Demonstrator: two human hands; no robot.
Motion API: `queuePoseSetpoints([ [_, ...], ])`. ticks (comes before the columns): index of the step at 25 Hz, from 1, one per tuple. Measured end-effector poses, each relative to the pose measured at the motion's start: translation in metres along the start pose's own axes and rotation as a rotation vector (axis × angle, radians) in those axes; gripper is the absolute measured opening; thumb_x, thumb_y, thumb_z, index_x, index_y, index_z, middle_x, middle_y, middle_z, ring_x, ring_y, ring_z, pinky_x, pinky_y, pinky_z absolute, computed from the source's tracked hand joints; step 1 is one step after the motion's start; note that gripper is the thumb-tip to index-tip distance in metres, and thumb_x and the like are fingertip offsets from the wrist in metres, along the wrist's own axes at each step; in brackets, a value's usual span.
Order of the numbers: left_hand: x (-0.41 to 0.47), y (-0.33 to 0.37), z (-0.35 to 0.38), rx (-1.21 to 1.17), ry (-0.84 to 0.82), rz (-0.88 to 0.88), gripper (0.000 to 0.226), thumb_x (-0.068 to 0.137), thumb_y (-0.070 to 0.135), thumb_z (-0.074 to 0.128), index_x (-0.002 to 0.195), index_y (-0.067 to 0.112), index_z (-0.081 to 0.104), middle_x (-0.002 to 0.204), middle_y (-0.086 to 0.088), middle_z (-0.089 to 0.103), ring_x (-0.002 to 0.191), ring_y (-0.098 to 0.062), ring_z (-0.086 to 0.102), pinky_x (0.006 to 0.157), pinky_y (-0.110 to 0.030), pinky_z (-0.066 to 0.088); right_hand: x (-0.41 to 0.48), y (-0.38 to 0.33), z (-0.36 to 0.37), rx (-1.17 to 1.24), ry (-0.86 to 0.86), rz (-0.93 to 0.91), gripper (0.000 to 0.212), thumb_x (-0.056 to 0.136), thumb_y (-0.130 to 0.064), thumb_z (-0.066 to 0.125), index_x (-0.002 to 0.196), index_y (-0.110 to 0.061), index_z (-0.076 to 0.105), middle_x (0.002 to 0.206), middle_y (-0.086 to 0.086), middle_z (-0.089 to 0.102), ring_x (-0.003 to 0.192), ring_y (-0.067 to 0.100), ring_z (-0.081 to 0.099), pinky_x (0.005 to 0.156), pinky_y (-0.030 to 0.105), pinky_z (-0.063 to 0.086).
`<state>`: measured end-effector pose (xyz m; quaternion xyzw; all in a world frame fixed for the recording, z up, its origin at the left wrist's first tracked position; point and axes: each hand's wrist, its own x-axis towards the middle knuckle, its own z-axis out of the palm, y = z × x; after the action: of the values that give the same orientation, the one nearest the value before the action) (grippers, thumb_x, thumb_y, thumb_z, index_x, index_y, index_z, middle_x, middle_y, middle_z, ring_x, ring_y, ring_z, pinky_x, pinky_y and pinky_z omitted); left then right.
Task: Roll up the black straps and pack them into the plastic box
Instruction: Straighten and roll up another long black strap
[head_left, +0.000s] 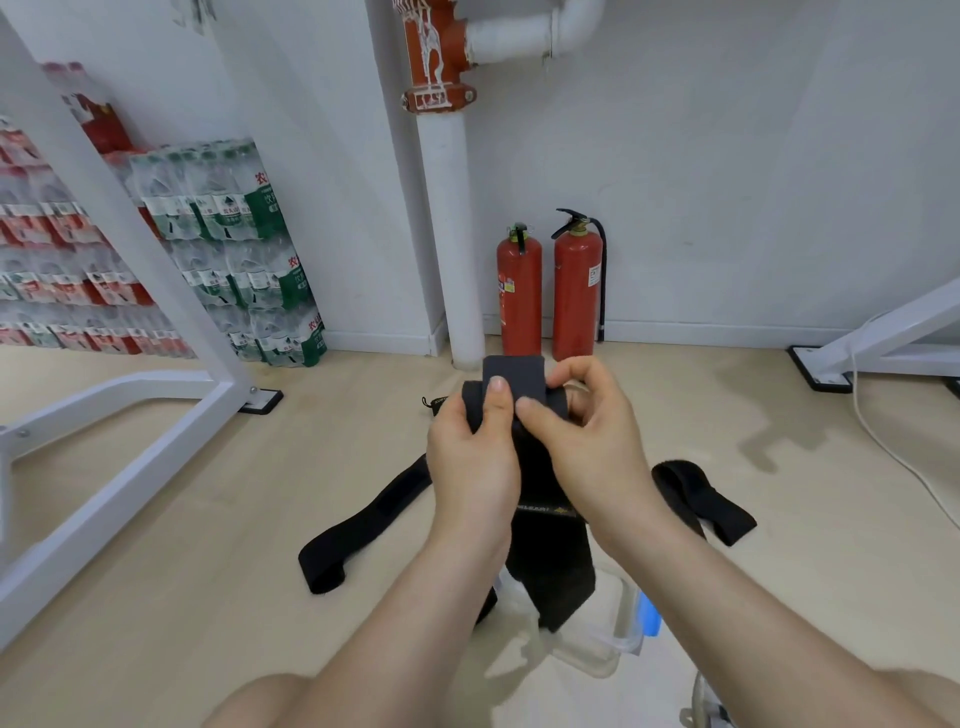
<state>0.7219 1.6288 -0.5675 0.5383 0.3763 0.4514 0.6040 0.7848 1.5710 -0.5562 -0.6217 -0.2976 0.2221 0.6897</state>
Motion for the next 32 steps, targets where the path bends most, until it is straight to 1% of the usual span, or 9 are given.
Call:
queuePoseSetpoints([
  [5,-0.002,-0.001,0.009,0.232,-0.004,0.182,0.029,0.095,0.036,0.061,0.075,0.015,0.061,0.067,0.004,0.065,0.067,-0.011,0.062,0.069,-0.038,0.052,0.004,-0.003,-0.005,0.348,0.068,0.22,0.02,0.093,-0.01,0.065,0.109,-0.022,0.06,0.084,0.011,0.075,0.074,0.022,0.074,0.069,0.04,0.061],
  [7,0.004,-0.004,0.009,0.196,-0.014,0.05,0.045,0.088,0.044,0.066,0.07,0.003,0.06,0.06,-0.002,0.062,0.062,-0.015,0.058,0.065,-0.04,0.05,0.001,0.005,-0.001,0.16,0.146,0.09,0.018,0.093,-0.007,0.064,0.099,-0.024,0.06,0.086,0.011,0.074,0.078,0.024,0.072,0.073,0.042,0.059],
  [10,0.01,-0.004,0.005,0.128,-0.032,-0.105,0.052,0.088,0.046,0.066,0.066,-0.001,0.058,0.06,-0.004,0.058,0.061,-0.019,0.055,0.062,-0.034,0.045,0.001,0.012,0.007,-0.147,0.178,-0.084,0.017,0.093,-0.012,0.058,0.092,-0.028,0.057,0.083,-0.011,0.066,0.081,0.012,0.063,0.075,0.033,0.052],
  [14,0.004,0.004,0.005,0.402,-0.076,0.088,0.052,0.098,0.042,0.053,0.056,0.013,0.044,0.05,0.008,0.046,0.053,-0.015,0.045,0.056,-0.032,0.035,0.016,0.014,0.0,-0.108,0.159,0.044,0.005,0.1,-0.022,0.052,0.101,-0.026,0.056,0.086,0.003,0.066,0.074,0.018,0.06,0.07,0.035,0.05],
  [18,0.007,-0.003,0.002,0.364,-0.151,0.07,0.043,0.09,0.048,0.06,0.07,0.01,0.065,0.065,-0.008,0.067,0.069,-0.029,0.066,0.066,-0.047,0.053,0.016,0.017,-0.001,-0.334,0.154,-0.145,0.01,0.099,-0.018,0.051,0.103,-0.025,0.057,0.08,-0.007,0.062,0.073,0.009,0.059,0.074,0.033,0.047],
  [20,0.009,-0.005,0.0,0.399,-0.134,0.117,0.036,0.089,0.041,0.064,0.073,0.01,0.067,0.068,-0.007,0.069,0.072,-0.029,0.067,0.069,-0.048,0.054,0.019,0.017,-0.003,-0.364,0.103,-0.114,0.012,0.099,-0.015,0.048,0.1,-0.024,0.056,0.075,-0.007,0.06,0.066,0.006,0.055,0.071,0.032,0.044],
  [25,0.006,-0.005,0.003,0.429,-0.11,0.229,0.032,0.089,0.042,0.055,0.082,0.012,0.068,0.07,-0.001,0.069,0.072,-0.023,0.066,0.07,-0.046,0.054,0.019,0.008,-0.009,-0.66,0.019,-0.243,0.009,0.1,-0.017,0.041,0.106,-0.021,0.047,0.07,-0.004,0.056,0.065,0.019,0.053,0.064,0.039,0.043],
  [28,0.008,-0.005,0.003,0.37,-0.039,0.237,0.023,0.097,0.035,0.055,0.087,0.018,0.067,0.075,0.002,0.07,0.075,-0.017,0.066,0.073,-0.041,0.054,0.013,0.003,-0.008,-0.899,0.022,-0.303,0.025,0.102,-0.034,0.041,0.125,-0.027,0.036,0.09,-0.001,0.057,0.077,0.028,0.057,0.063,0.037,0.042],
  [32,0.027,-0.007,-0.002,0.123,0.121,0.055,0.017,0.101,0.027,0.052,0.091,0.019,0.063,0.089,-0.002,0.069,0.085,-0.017,0.066,0.084,-0.044,0.056,0.002,0.004,-0.006,-0.906,-0.061,-0.311,0.031,0.095,-0.049,0.048,0.117,-0.029,0.039,0.109,-0.002,0.043,0.09,0.019,0.051,0.073,0.038,0.049],
])
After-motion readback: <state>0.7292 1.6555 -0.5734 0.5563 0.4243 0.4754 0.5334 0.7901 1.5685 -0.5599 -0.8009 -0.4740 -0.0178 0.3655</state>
